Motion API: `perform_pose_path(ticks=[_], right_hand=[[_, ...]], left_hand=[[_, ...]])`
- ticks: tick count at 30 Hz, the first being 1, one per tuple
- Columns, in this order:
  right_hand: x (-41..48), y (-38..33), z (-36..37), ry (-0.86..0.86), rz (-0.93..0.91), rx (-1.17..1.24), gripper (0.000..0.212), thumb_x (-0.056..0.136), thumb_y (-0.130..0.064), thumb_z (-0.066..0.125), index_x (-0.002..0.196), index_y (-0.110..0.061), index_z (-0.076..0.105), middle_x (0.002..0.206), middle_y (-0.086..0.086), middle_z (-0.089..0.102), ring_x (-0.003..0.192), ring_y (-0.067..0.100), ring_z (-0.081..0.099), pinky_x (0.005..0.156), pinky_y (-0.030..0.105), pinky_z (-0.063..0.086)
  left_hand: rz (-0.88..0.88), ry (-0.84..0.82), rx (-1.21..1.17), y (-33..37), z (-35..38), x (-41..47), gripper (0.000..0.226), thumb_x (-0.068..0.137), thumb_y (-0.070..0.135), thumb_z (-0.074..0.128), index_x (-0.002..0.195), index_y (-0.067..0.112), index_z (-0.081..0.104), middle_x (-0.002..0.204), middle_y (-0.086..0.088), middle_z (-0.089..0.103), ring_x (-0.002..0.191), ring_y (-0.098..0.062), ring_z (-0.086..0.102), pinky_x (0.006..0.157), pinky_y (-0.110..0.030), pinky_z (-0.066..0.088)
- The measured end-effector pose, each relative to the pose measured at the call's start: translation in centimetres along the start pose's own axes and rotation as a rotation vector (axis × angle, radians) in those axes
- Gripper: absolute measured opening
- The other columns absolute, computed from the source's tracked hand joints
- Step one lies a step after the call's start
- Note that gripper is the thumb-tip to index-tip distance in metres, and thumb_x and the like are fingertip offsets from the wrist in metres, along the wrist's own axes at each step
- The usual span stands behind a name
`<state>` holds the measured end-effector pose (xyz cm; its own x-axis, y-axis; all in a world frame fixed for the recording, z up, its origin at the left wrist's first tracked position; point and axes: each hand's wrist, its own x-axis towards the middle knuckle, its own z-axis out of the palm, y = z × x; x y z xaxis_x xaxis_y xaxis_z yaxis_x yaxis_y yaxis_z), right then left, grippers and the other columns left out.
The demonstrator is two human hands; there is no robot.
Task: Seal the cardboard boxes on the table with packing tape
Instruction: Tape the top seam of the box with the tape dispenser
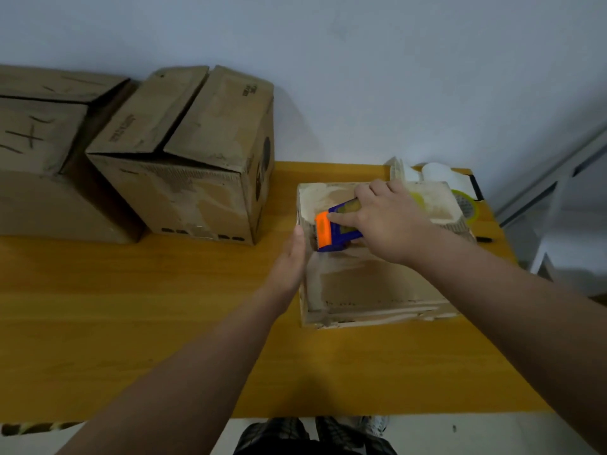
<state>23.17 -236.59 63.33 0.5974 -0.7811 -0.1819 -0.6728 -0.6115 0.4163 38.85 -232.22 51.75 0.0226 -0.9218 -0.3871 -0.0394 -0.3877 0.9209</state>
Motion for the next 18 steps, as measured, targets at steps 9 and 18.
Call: perform_pose_path(ticks=[9, 18], right_hand=[[0.0, 0.9, 0.9, -0.007, 0.018, 0.048, 0.055, 0.097, -0.051, 0.039, 0.148, -0.046, 0.018, 0.139, 0.013, 0.037, 0.123, 0.031, 0.039, 0.101, 0.042, 0.03], [0.5, 1.5, 1.0, -0.019, -0.02, 0.071, 0.057, 0.095, -0.055, 0.04, 0.148, -0.047, 0.019, 0.14, 0.012, 0.038, 0.123, 0.03, 0.039, 0.101, 0.042, 0.031]], left_hand=[[-0.191, -0.104, -0.001, 1.2, 0.5, 0.2, 0.108, 0.059, 0.097, 0.013, 0.148, 0.037, 0.023, 0.156, 0.001, 0.022, 0.144, -0.022, 0.019, 0.115, -0.047, 0.017], [0.041, -0.147, 0.376, 1.2, -1.0, -0.9, 0.086, 0.086, 0.066, 0.036, 0.151, 0.025, -0.002, 0.16, 0.004, 0.0, 0.144, -0.015, 0.006, 0.113, -0.039, 0.015]])
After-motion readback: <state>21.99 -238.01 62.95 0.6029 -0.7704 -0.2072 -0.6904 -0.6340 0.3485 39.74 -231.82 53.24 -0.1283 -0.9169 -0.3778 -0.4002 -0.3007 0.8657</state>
